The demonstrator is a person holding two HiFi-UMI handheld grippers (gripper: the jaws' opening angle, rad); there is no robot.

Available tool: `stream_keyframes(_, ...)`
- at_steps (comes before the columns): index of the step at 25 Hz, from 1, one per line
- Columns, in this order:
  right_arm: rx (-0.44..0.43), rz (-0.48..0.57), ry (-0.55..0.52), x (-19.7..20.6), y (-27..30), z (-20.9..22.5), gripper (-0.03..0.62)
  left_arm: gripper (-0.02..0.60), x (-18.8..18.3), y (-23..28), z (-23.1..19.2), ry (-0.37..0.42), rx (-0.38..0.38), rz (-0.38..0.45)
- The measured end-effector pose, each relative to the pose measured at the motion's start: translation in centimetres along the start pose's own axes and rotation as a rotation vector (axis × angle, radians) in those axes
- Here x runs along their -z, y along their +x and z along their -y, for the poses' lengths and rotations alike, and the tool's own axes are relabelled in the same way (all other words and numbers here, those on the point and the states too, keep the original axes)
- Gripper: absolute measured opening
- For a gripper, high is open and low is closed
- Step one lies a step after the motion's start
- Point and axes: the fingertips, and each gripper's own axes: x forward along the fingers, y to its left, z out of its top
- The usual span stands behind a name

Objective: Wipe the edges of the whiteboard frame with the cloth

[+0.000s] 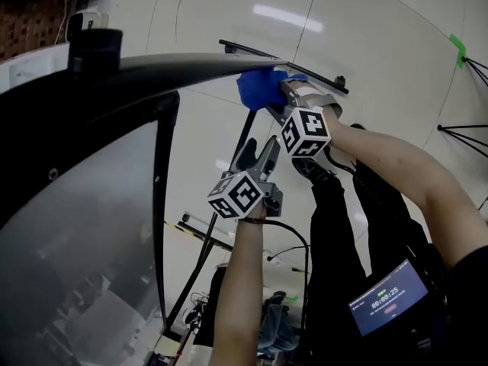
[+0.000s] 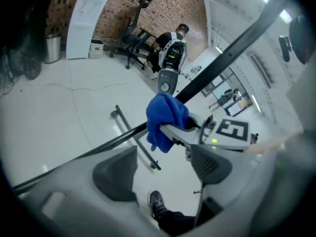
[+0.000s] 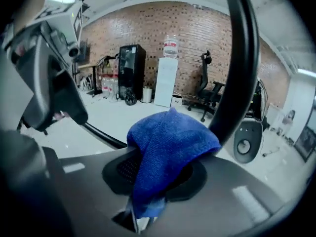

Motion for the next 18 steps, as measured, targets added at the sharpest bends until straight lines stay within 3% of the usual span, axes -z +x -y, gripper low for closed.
stream_keyframes(4, 0.073, -0.099, -0.059, 2.3, 2.0, 1.6, 0.1, 0.337, 1.0, -1.3, 0.9, 0.053, -0.032, 0.038)
stream_keyframes(10, -0.002, -0.112, -0.074, 1.4, 3.0, 0.8, 0.098, 0.336, 1.5, -4.8, -0.8, 0.209, -0.197, 0.093)
stream_keyframes(18, -0.14, -0.117, -0.24, 0.2, 4.1, -4.9, 0.097, 0.29, 5.1, -9.0, -4.2, 0.027, -0.297, 0.178)
